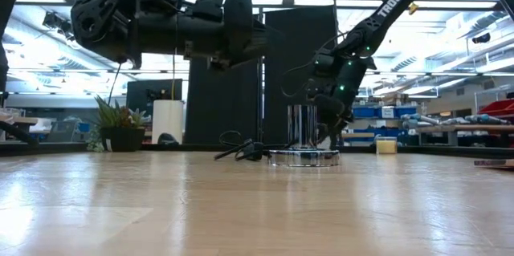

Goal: Screw lightbulb
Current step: Insert the white lightbulb into the silver lamp

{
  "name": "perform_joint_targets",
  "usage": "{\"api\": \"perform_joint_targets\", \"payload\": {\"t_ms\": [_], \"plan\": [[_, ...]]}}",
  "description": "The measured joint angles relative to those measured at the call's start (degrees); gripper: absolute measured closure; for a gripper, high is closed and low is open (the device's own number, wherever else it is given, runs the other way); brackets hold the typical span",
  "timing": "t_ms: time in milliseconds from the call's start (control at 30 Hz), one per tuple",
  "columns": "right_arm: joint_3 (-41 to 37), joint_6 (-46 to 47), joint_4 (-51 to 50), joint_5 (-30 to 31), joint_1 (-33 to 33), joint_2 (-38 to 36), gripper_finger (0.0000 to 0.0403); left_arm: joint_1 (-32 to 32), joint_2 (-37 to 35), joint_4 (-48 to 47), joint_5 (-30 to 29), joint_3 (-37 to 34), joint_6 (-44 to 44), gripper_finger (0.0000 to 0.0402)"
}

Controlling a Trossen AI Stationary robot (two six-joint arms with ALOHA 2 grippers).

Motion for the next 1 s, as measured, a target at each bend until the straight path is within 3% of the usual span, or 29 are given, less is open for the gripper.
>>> {"api": "perform_joint_targets", "payload": {"t_ms": [633, 867, 1000], "plan": [[-0.04, 1.73, -2.98, 2.75, 1.96, -1.04, 0.0105, -0.36, 0.02, -0.66, -0.28, 0.01, 1.07, 0.0179], [-0.32, 6.43, -3.15, 3.65, 3.15, -5.38, 0.0105, -0.36, 0.04, -0.93, -0.31, 0.01, 1.07, 0.0178], [-4.78, 11.11, 3.21, 4.97, 6.71, -9.06, 0.0105, -0.36, 0.04, -0.82, -1.70, 0.01, 1.32, 0.0178]]}}
